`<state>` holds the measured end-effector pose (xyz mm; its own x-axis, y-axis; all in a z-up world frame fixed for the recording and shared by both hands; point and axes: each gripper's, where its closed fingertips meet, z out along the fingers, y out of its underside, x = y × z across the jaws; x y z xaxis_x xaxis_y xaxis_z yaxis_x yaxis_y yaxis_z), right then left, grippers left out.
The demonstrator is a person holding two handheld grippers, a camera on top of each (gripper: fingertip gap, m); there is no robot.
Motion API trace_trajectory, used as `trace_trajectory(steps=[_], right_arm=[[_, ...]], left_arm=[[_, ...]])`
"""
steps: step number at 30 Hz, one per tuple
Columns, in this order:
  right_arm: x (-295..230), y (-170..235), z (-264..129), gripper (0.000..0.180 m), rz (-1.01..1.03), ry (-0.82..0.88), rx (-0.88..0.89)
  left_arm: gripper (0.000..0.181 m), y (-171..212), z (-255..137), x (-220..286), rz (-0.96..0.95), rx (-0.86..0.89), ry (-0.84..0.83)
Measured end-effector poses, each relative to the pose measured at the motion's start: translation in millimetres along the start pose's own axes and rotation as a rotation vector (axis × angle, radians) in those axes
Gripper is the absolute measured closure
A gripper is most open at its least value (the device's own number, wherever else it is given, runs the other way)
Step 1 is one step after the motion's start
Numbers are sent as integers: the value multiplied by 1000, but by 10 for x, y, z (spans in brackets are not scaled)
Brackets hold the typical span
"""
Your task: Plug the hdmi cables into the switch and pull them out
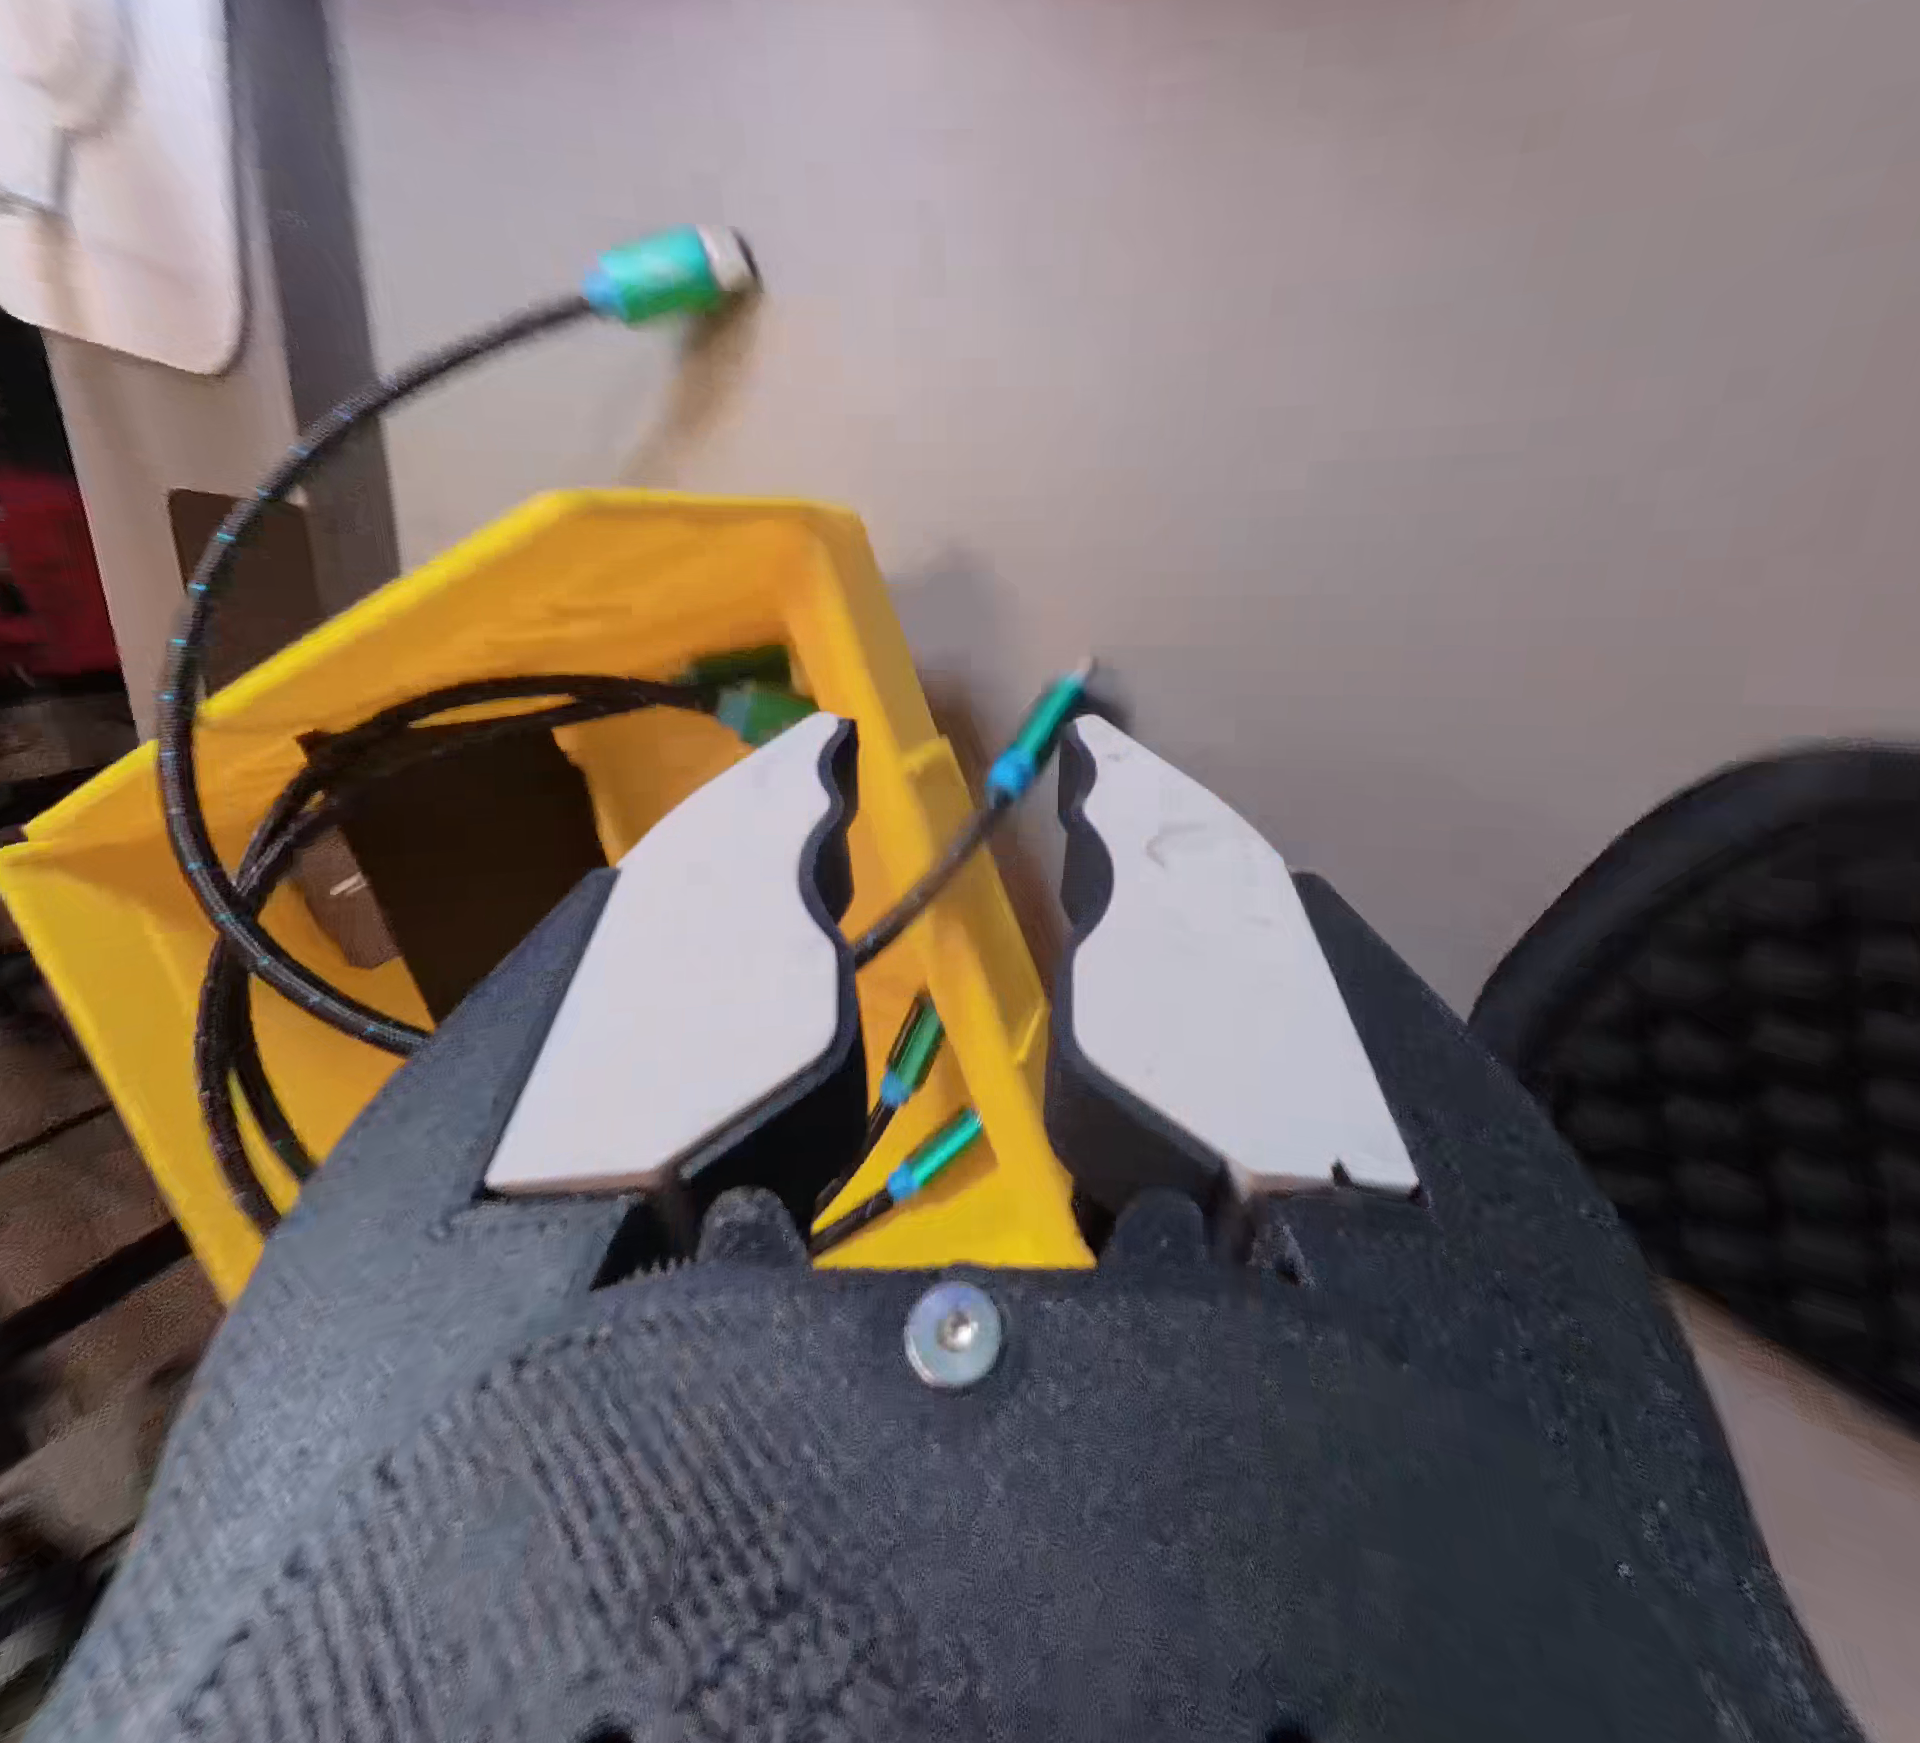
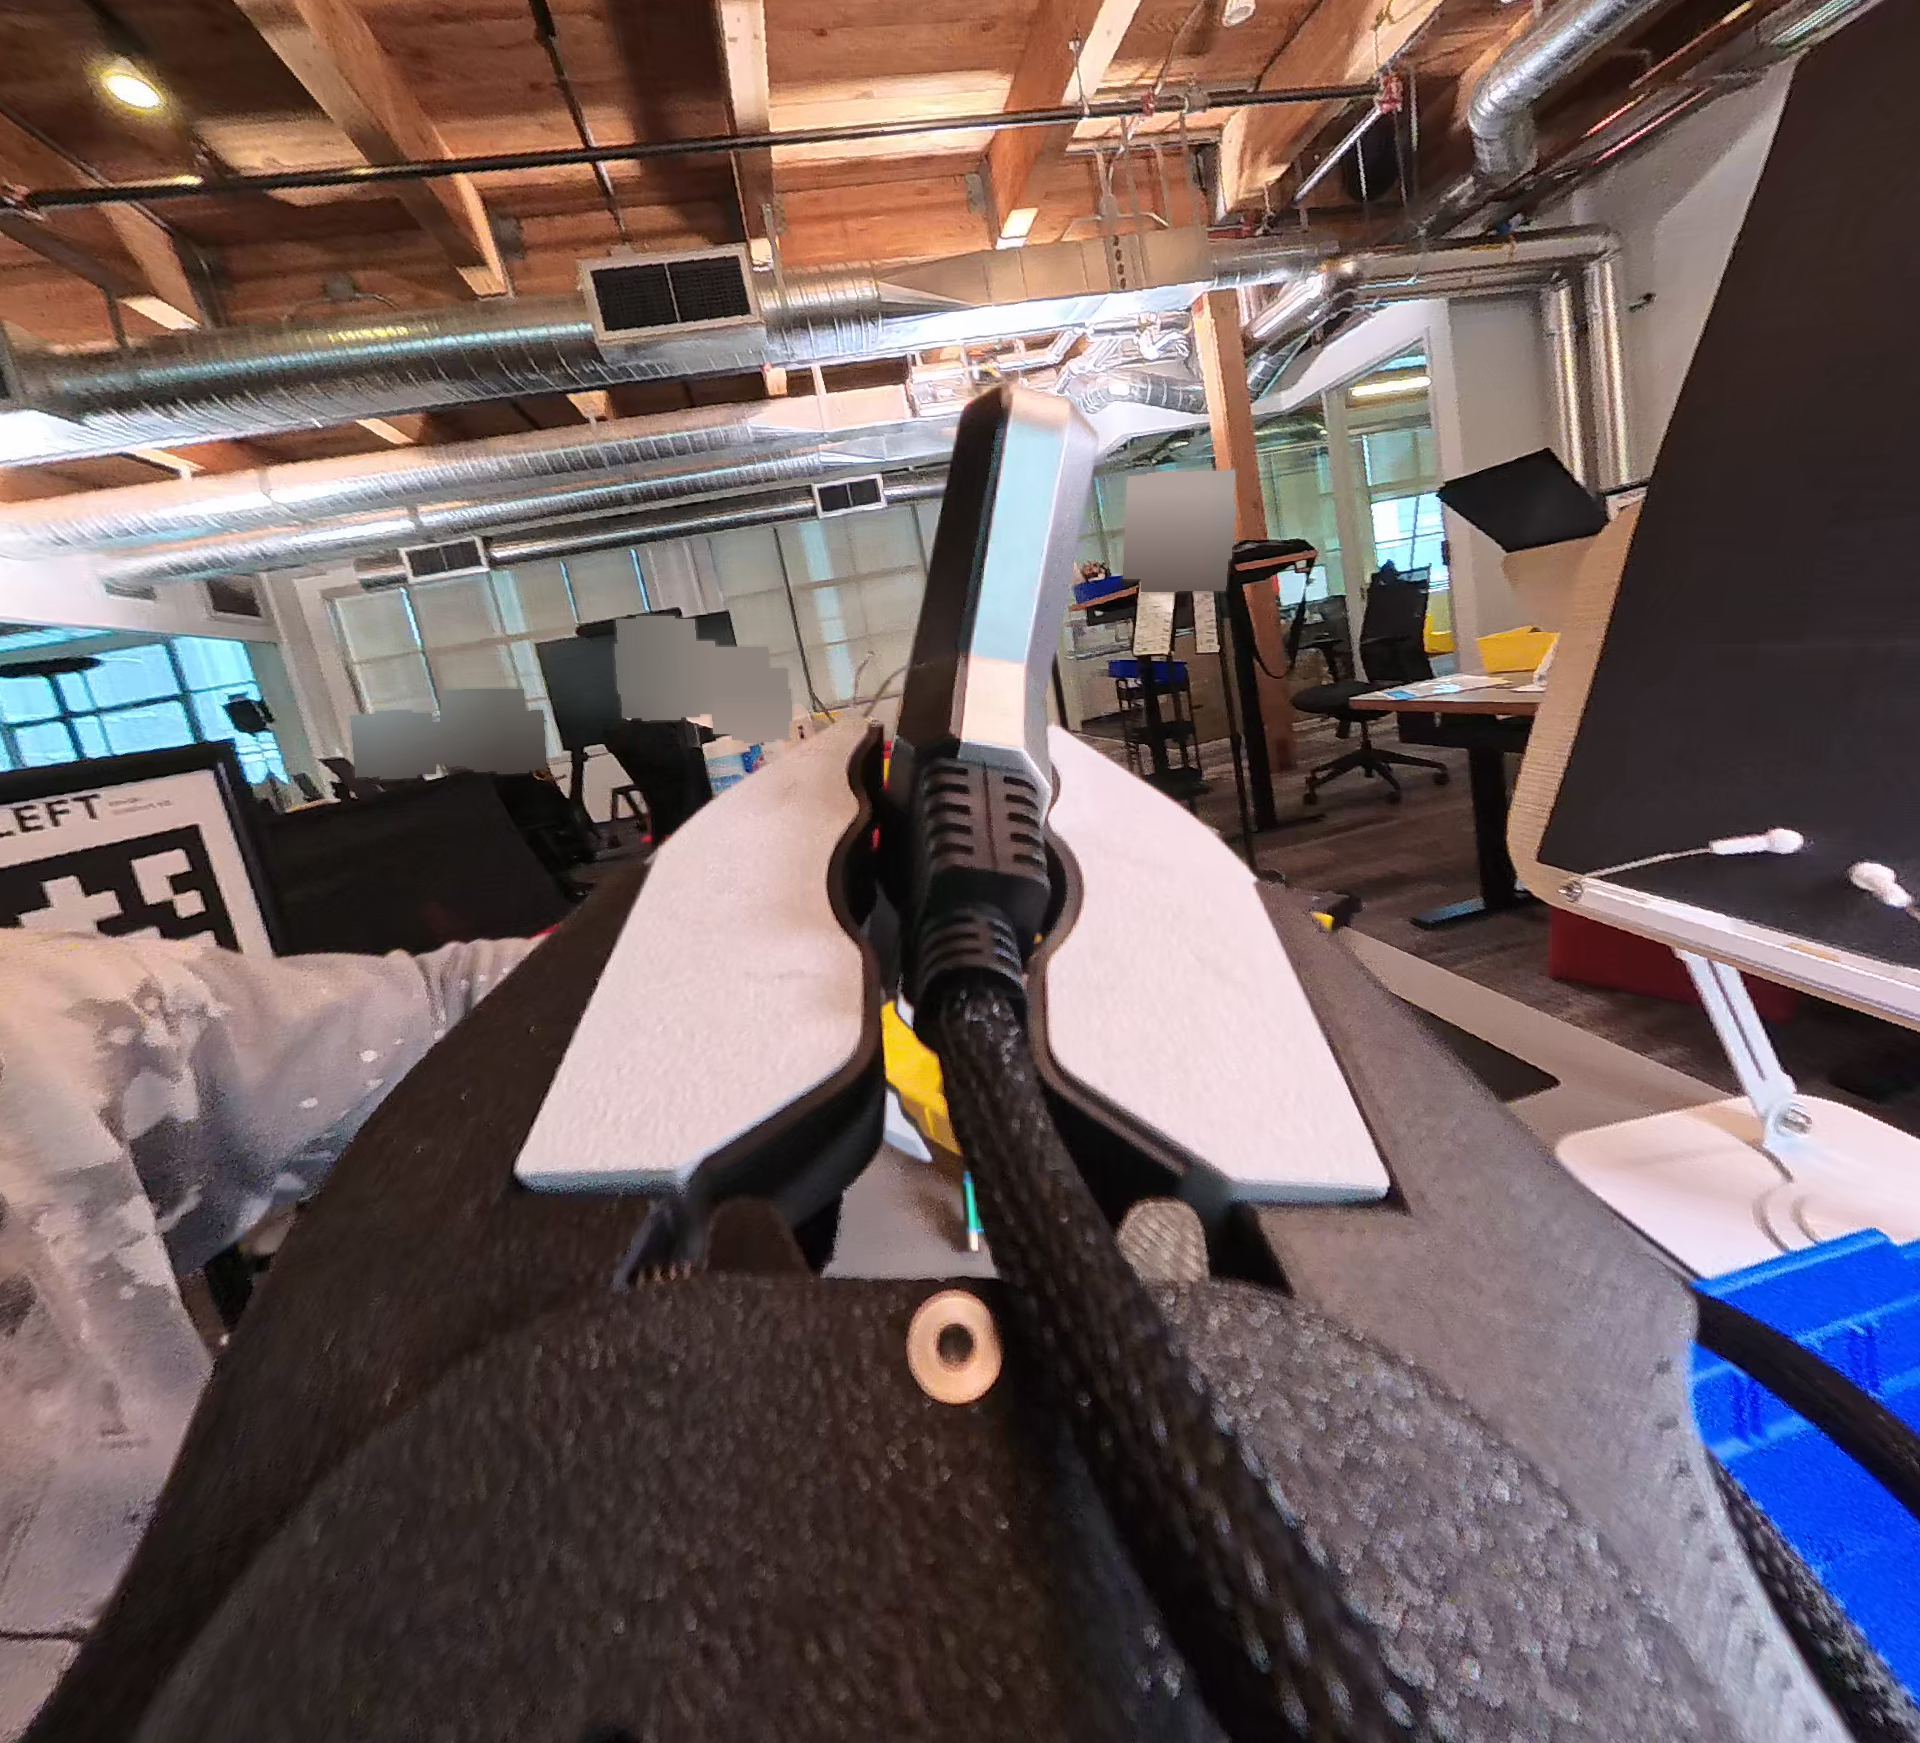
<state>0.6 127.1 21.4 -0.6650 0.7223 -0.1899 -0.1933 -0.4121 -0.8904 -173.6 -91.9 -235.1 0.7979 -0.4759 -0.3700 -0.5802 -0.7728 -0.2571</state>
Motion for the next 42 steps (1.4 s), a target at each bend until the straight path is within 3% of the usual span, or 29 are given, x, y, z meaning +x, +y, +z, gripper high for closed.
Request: trace_trajectory(steps=[1, 3, 8, 14, 18, 20, 31, 35, 42], right_arm=[[-5, -5, 0, 156, 9, -7, 6], [-7, -7, 4, 155, 23, -15, 15], [3, 35, 27, 156, 31, -10, 2], [33, 41, 6, 155, 29, 6, -2], [46, 12, -19, 155, 37, 10, 8], [38, -3, -27, 155, 35, 9, 10], [-81, -21, -11, 156, 38, -35, -2], [-142, 105, 17, 156, 40, -88, -71], [-236, 410, 100, 155, 81, -197, -197]], left_arm=[[141, 124, 52, 22, 64, -77, -19], [136, 299, 125, 17, 166, -168, -54], [138, 442, 285, -9, 284, -205, -71], [151, 434, 307, -120, 377, -169, -161], [171, 389, 212, -99, 408, -108, -192], [171, 333, 101, -99, 334, -55, -170], [174, -691, -1091, -531, -182, 622, -170], [174, -1031, -1386, -564, -234, 788, -158], [174, -1760, -1624, -375, -137, 921, -157]])
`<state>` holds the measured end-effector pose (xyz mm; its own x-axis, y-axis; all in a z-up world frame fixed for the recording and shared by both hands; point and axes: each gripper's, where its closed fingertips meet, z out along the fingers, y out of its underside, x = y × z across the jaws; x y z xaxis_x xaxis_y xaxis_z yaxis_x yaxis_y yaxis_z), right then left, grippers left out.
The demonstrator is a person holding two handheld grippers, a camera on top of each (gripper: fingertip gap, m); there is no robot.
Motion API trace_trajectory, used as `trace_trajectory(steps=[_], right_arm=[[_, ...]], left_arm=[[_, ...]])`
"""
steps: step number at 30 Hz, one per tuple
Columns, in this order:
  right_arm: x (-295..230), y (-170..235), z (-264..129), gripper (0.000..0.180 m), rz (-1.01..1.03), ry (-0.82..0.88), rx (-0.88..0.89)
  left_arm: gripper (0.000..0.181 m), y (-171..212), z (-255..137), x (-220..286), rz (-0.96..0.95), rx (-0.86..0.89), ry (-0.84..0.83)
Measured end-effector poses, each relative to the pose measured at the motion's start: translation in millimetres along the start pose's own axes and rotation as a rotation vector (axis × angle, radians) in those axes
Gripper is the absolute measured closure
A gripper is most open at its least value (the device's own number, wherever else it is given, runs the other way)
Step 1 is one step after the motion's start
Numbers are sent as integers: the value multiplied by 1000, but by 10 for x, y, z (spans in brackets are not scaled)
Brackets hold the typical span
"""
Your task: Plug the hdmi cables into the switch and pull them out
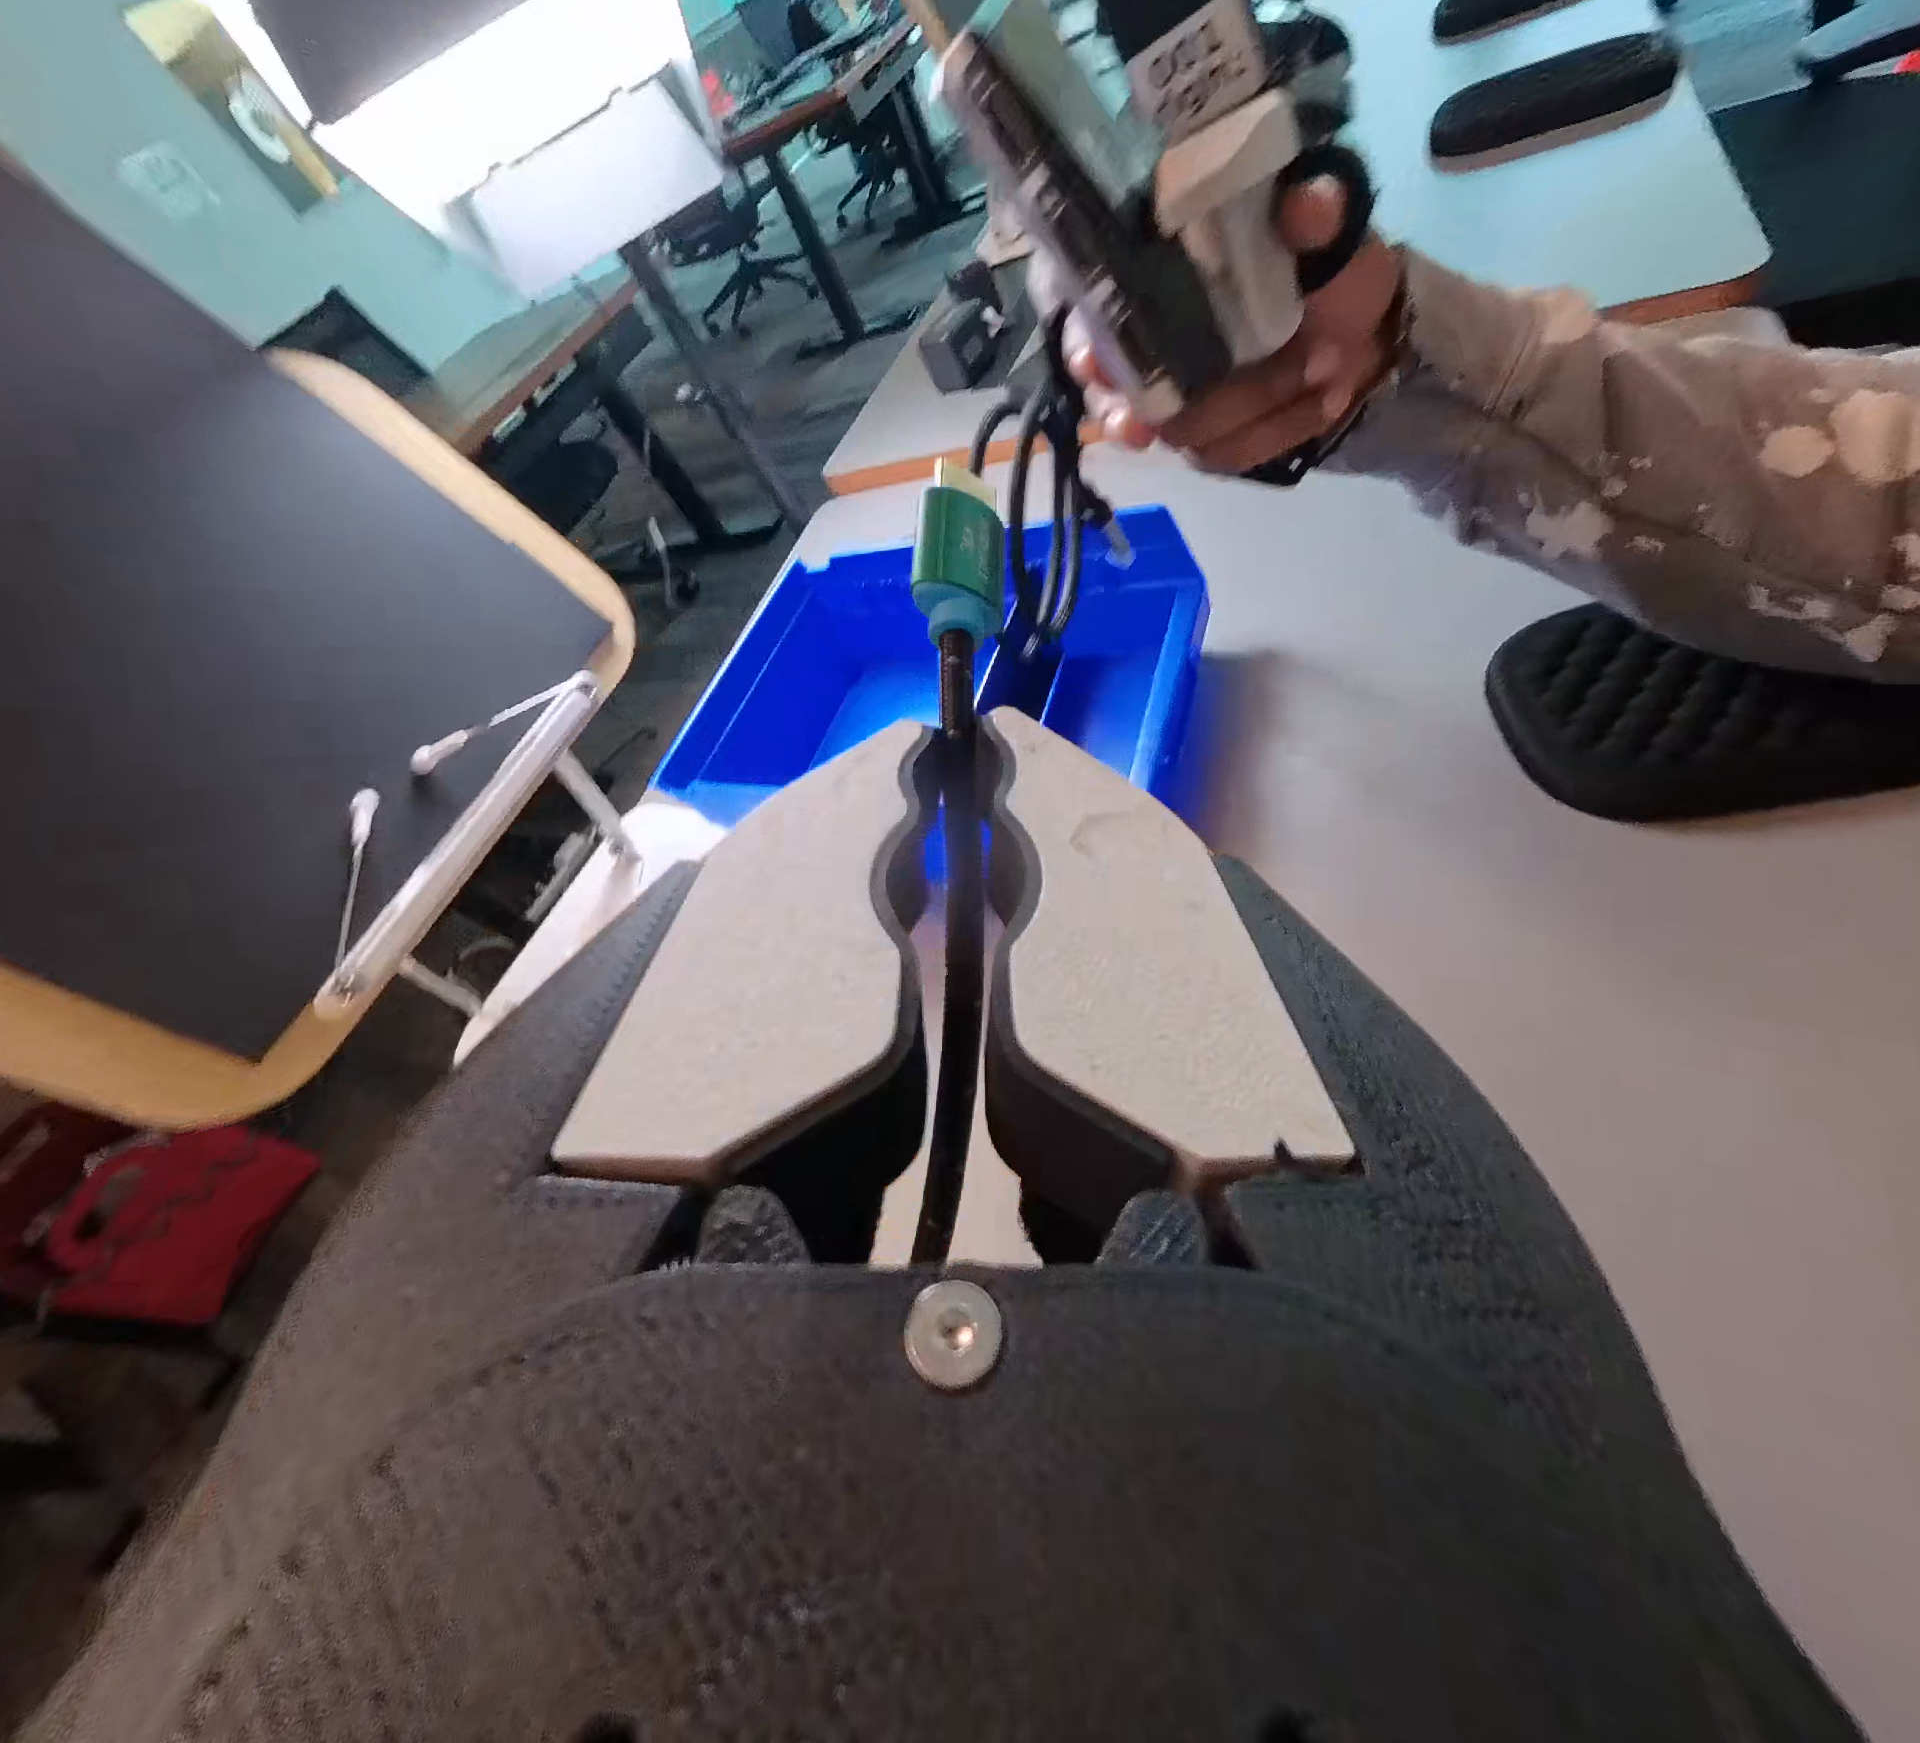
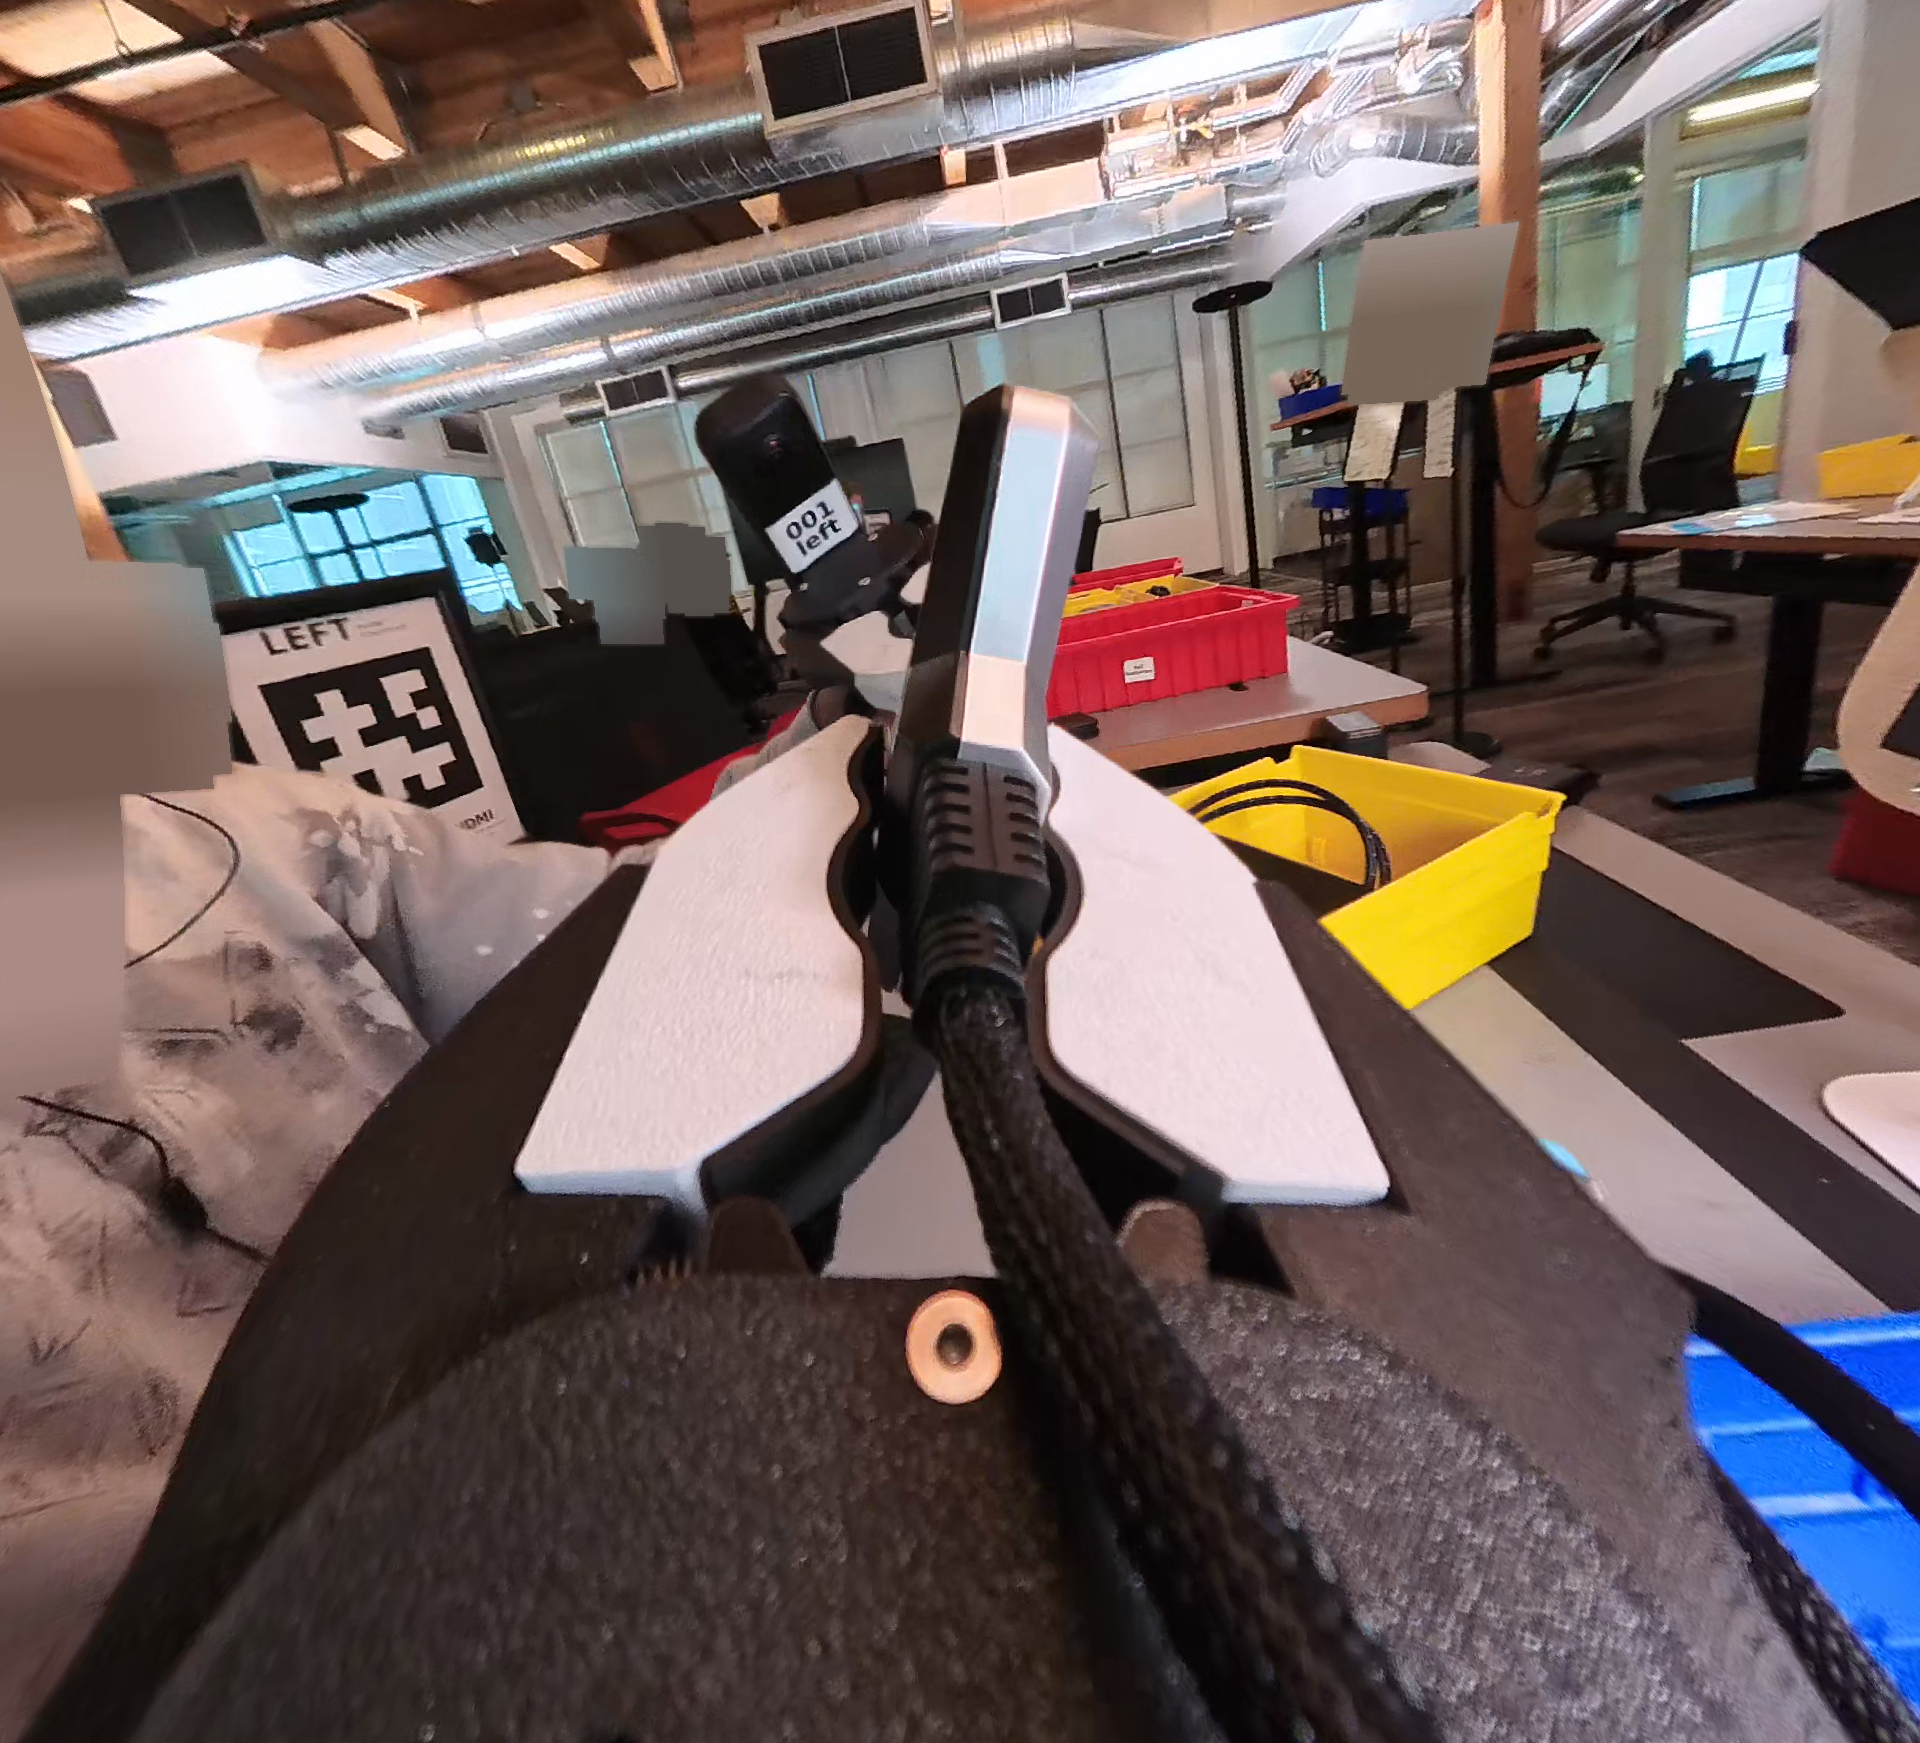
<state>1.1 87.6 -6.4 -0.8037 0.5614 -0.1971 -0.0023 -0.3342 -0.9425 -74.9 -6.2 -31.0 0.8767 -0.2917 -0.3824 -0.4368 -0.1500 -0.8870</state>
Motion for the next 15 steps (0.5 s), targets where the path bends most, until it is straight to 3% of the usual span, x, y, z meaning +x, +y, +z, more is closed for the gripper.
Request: trace_trajectory(steps=[6, 15], right_arm=[[50, 100, 17, 156, 125, -52, -14], [206, 377, 131, 156, 256, -84, -78]], left_arm=[[174, -155, 277, 221, 92, 86, 57], [174, 206, 343, 305, 160, 13, 131]])
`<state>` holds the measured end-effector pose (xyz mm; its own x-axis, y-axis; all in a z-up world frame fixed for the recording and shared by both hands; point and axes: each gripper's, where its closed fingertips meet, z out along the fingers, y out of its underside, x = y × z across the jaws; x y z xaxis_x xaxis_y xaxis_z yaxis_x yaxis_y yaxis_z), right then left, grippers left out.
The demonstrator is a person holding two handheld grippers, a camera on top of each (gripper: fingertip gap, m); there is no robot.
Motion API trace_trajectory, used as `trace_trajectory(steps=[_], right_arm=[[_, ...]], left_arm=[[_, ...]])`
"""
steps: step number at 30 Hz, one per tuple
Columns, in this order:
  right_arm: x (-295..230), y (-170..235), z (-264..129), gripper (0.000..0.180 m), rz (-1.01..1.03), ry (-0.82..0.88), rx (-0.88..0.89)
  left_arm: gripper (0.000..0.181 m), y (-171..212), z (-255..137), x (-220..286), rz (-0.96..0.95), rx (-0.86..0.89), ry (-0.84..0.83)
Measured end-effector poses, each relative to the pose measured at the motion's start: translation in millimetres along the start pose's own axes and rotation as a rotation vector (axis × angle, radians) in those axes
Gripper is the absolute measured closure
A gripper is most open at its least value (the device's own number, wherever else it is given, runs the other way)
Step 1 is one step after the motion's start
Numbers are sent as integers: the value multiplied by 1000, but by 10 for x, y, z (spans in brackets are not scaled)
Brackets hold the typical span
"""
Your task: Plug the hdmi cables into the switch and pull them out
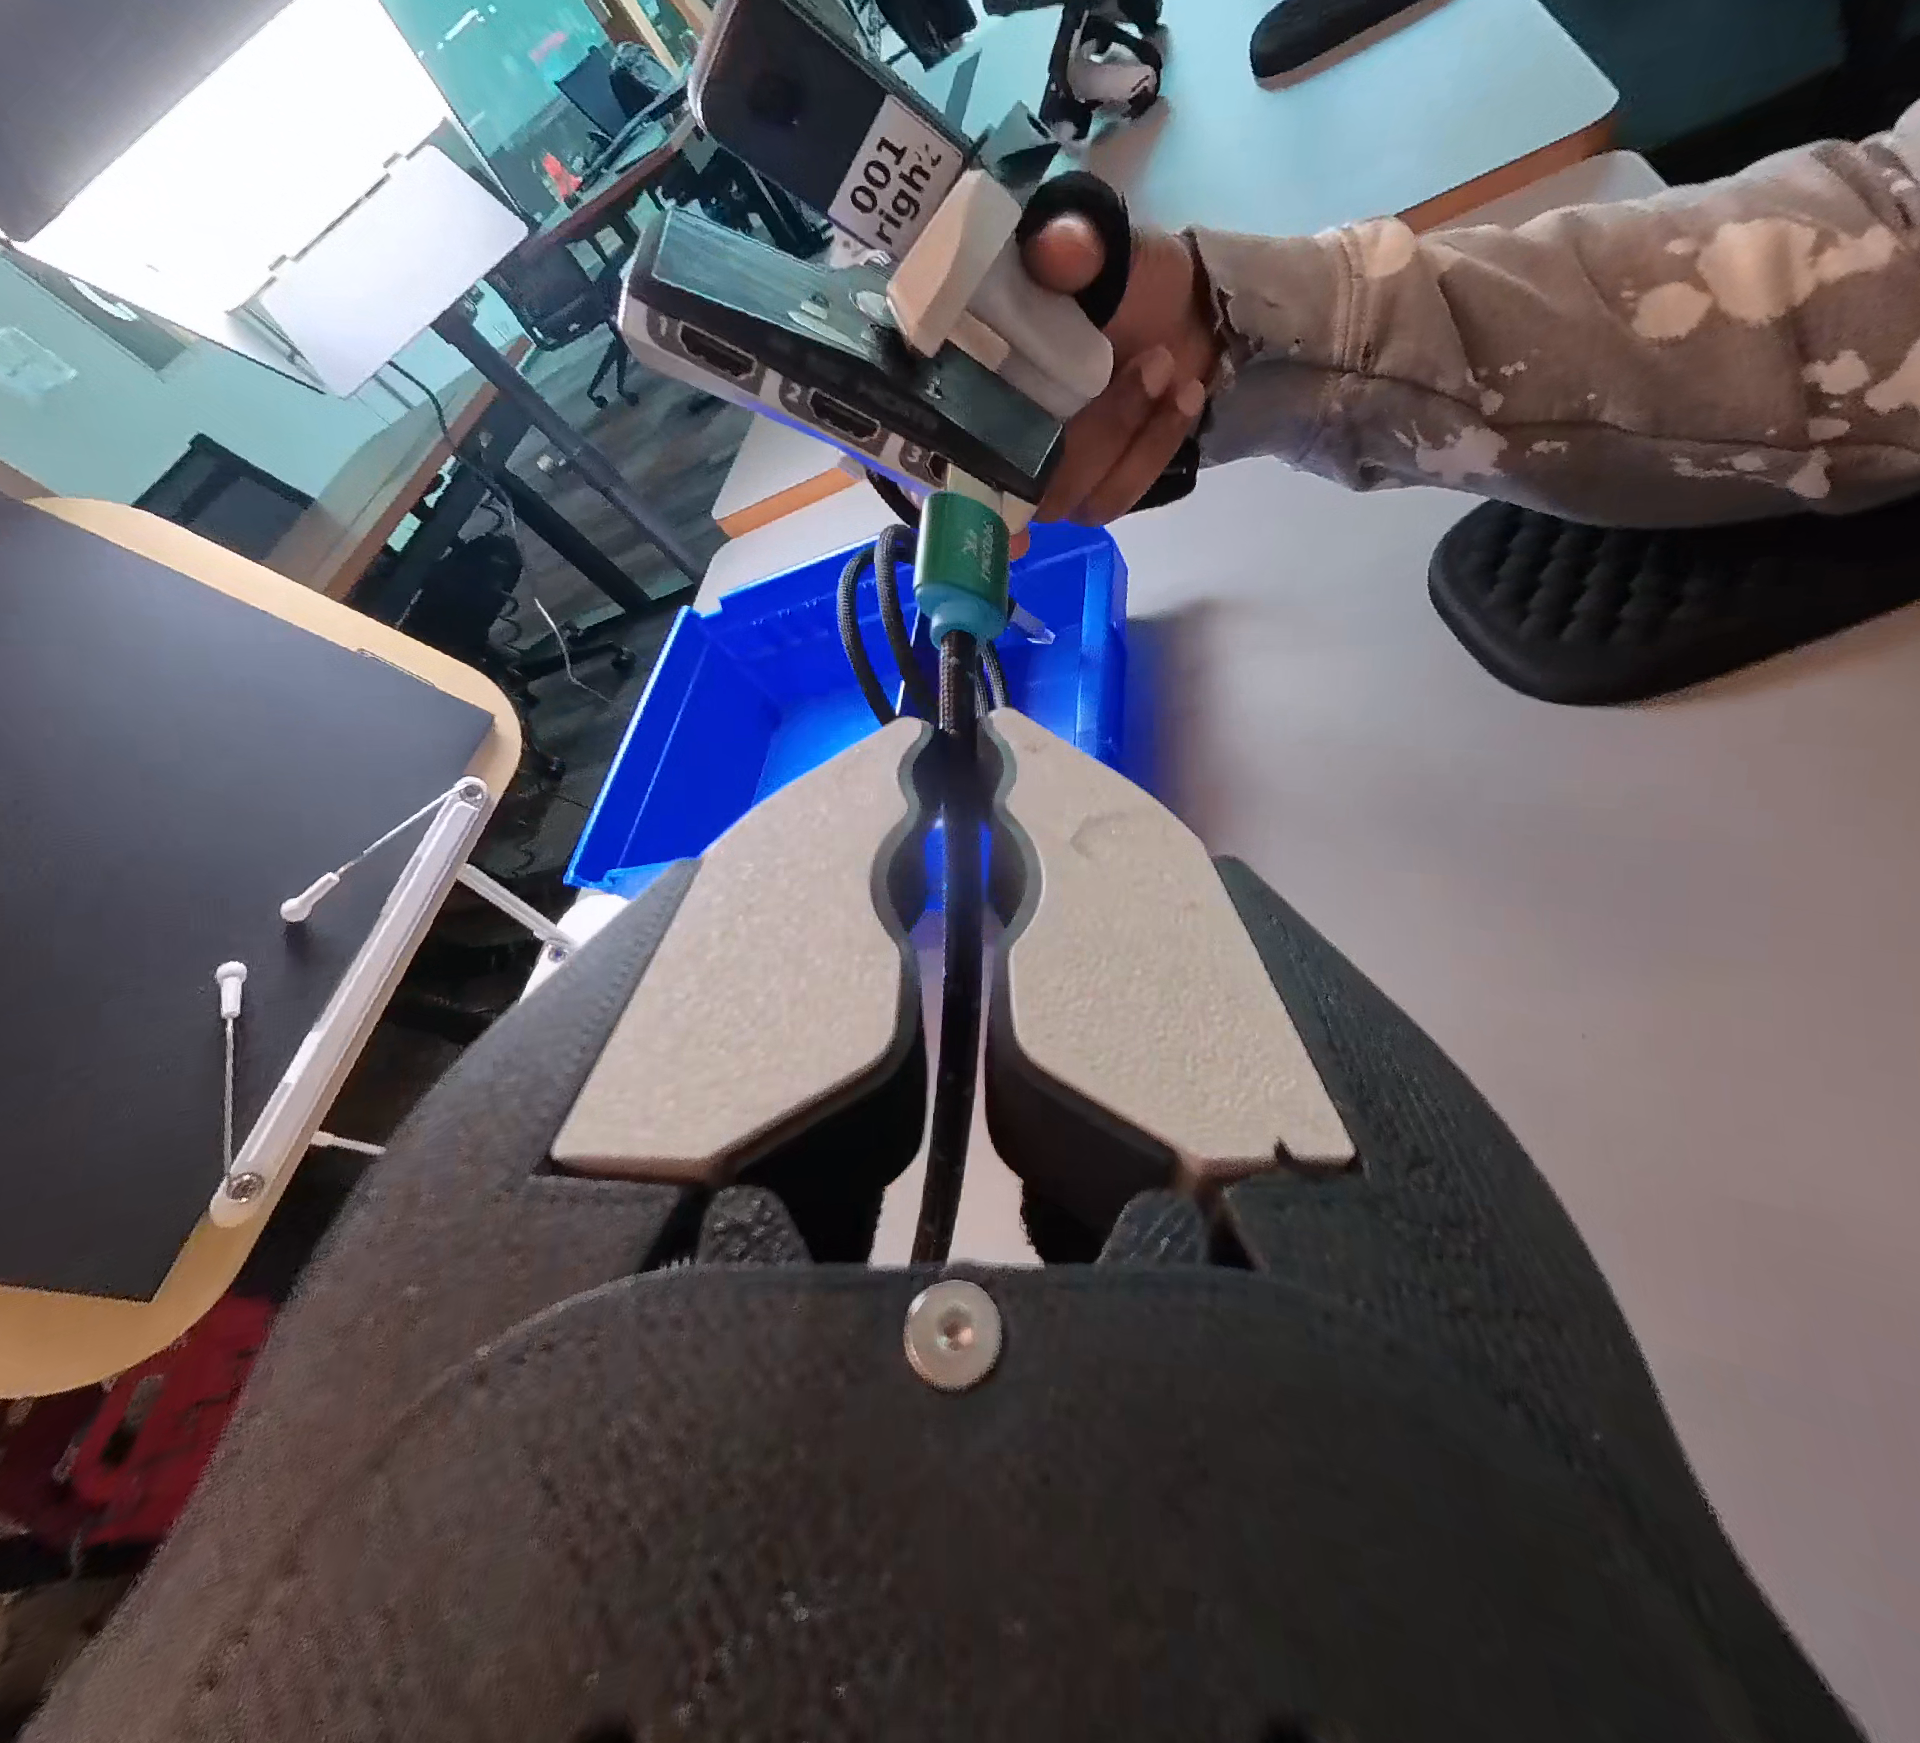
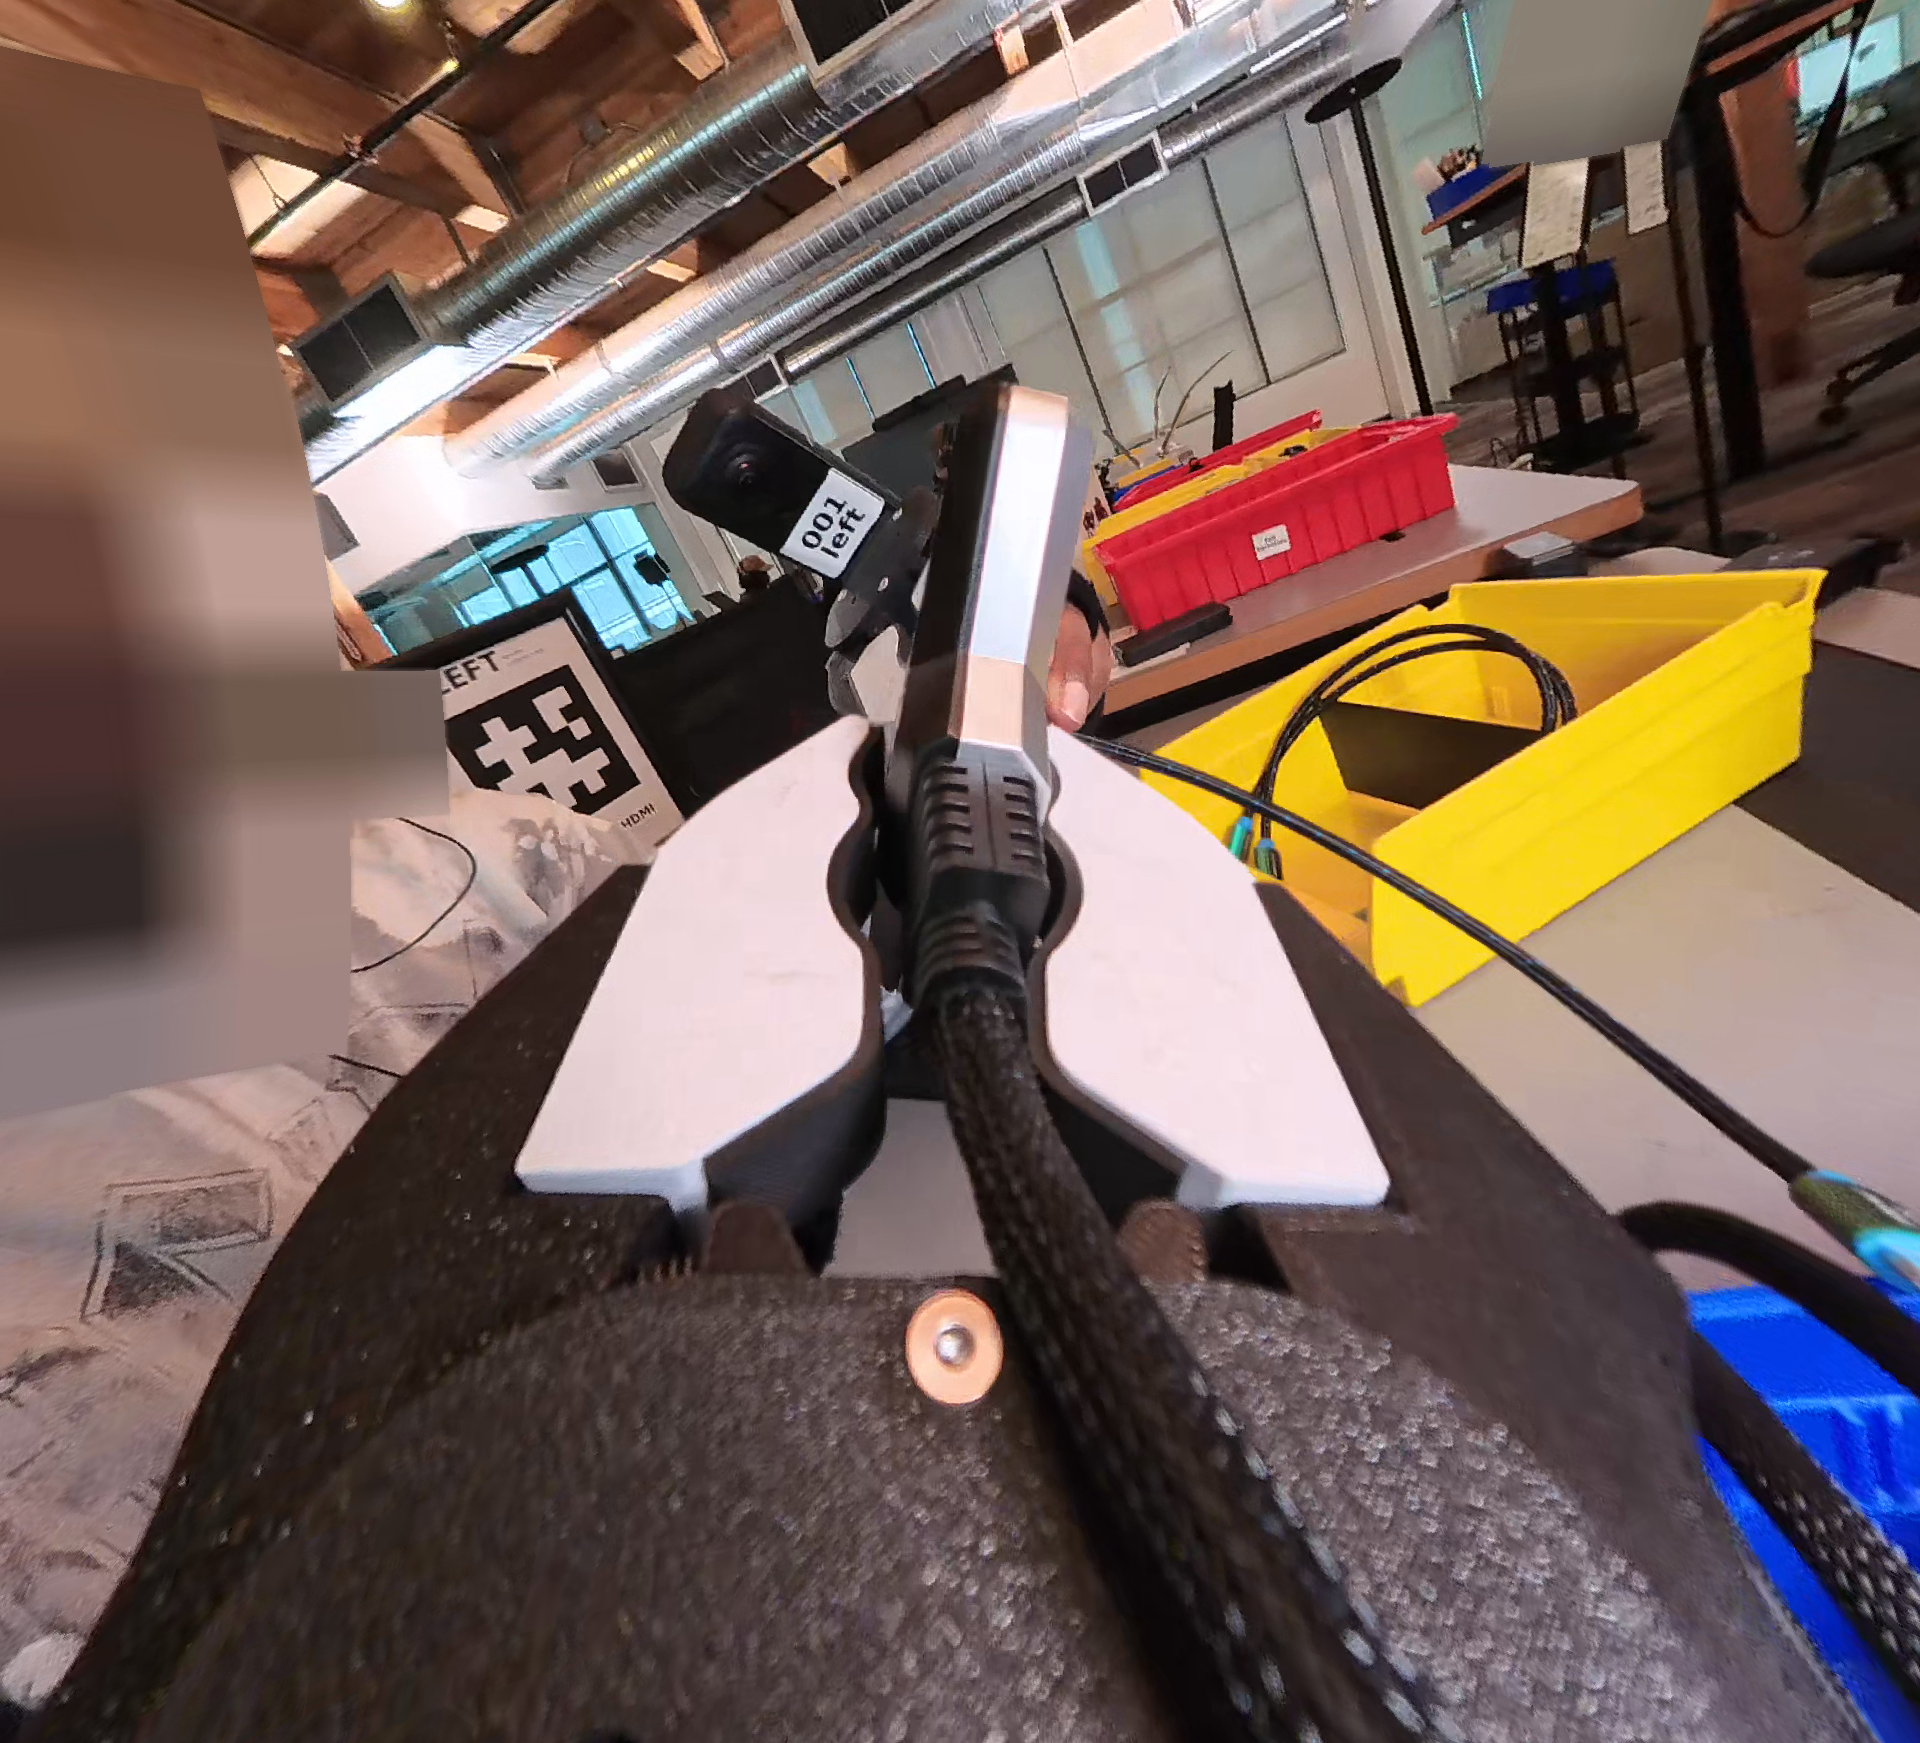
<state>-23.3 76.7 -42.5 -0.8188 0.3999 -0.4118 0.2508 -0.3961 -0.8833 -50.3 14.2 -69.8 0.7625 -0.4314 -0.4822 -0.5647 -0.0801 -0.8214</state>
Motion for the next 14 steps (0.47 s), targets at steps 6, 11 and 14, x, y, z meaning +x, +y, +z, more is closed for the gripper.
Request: trace_trajectory(steps=[6, 11, 14], right_arm=[[38, 64, 58, 156, 2, 13, -24], [24, 93, 84, 156, -14, 29, -45], [24, 120, 94, 156, -14, 43, -68]], left_arm=[[174, 76, -44, 17, -45, -16, 36], [174, 153, -35, 29, -121, -48, 61], [174, 168, -41, 45, -111, -64, 61]])
